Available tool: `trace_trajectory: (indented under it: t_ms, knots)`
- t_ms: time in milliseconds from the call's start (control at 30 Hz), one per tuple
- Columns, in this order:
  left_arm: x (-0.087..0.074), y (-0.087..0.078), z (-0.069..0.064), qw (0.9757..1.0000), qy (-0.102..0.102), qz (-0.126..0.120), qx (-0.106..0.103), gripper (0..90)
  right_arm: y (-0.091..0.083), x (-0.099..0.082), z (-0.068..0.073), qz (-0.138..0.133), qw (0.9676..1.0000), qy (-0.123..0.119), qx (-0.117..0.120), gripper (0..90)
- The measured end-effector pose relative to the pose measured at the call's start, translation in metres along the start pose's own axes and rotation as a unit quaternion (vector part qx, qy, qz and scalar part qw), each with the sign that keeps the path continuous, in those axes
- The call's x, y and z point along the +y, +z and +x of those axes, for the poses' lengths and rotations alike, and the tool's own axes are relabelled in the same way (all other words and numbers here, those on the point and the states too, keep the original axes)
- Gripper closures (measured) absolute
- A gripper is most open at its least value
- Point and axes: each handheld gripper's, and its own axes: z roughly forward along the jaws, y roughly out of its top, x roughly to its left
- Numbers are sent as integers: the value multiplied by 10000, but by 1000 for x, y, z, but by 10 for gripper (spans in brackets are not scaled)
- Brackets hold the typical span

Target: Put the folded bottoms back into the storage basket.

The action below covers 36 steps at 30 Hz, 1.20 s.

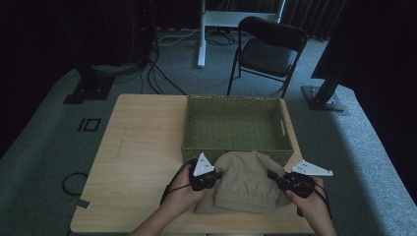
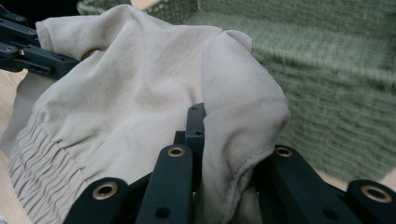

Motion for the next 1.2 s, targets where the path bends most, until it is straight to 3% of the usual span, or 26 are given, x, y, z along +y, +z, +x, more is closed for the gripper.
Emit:
trace_trajectory:
  t_ms: [500, 733, 1000, 1200]
  knots:
    - [39, -23, 11, 9992, 272, -283, 120, 811, -6, 39, 2, -404, 9992, -79, -4, 789]
    - [59, -30, 24, 9978, 449, -447, 199, 812, -7, 62, -5, -580, 9983, -21, 97, 789]
    - [81, -29, 43, 9969, 428, -561, 334, 811, -6, 90, -9, -730, 9973, -62, 73, 790]
    - [97, -24, 61, 9961, 278, -712, 439, 812, 1, 112, -17, -823, 9966, -17, 22, 789]
